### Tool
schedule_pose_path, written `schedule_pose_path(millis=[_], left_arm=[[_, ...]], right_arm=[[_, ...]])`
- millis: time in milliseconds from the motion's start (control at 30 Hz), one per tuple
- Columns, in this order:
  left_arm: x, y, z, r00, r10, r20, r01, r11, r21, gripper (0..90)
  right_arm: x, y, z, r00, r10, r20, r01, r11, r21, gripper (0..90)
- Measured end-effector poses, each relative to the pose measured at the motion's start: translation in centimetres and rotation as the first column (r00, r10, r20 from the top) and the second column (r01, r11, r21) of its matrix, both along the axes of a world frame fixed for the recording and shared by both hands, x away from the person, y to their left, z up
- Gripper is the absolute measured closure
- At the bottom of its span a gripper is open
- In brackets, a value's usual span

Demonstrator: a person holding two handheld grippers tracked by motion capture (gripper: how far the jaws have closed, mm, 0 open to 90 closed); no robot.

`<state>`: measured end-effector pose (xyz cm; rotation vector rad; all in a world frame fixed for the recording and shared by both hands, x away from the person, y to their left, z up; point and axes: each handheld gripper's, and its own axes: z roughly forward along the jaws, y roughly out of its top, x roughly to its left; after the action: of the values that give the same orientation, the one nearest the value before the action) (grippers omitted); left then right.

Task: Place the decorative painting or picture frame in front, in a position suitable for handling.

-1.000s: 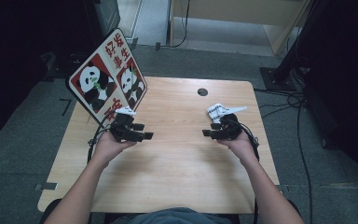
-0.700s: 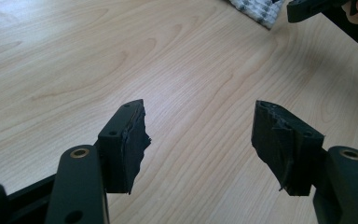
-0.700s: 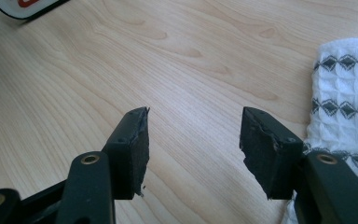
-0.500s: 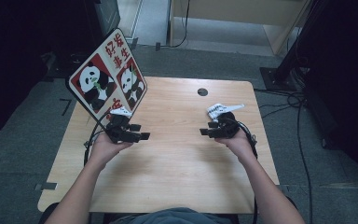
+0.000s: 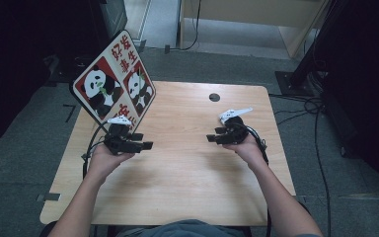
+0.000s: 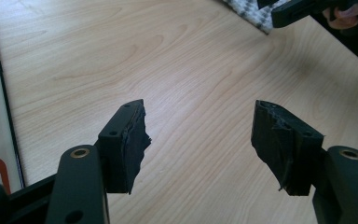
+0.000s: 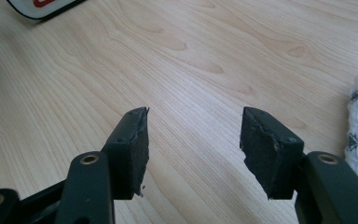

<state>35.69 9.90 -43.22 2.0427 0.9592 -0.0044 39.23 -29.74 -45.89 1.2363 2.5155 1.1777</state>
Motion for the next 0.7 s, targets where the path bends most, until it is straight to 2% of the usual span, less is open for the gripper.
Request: schedule_pose_path(millis=[233, 367, 567, 633, 700], left_arm=[[-0.7, 1.2, 0.8, 0.9996, 0.025, 0.015, -0.026, 0.9996, 0.010, 35.8], [-1.0, 2.6, 1.5, 0.9975, 0.064, 0.031, -0.064, 0.9979, -0.009, 36.4], [-1.4, 3.7, 2.2, 0.9947, 0.091, 0.048, -0.090, 0.9958, -0.017, 36.7], [-1.5, 4.0, 2.4, 0.9935, 0.099, 0.056, -0.099, 0.9951, -0.012, 36.8], [-1.6, 4.3, 2.6, 0.9933, 0.095, 0.065, -0.096, 0.9953, 0.011, 36.5]], right_arm=[[0.2, 0.1, 0.0, 1.0000, 0.002, -0.004, -0.002, 1.000, 0.000, 42.6], [0.1, 0.0, 0.0, 0.9999, -0.001, -0.011, 0.001, 1.000, -0.009, 42.4], [0.0, -0.1, 0.1, 0.9998, -0.011, -0.018, 0.011, 1.000, -0.009, 42.4], [0.1, -0.1, 0.0, 0.9997, -0.010, -0.021, 0.010, 1.000, -0.010, 42.3], [0.0, -0.1, 0.0, 0.9997, -0.009, -0.023, 0.009, 1.000, -0.015, 42.2]])
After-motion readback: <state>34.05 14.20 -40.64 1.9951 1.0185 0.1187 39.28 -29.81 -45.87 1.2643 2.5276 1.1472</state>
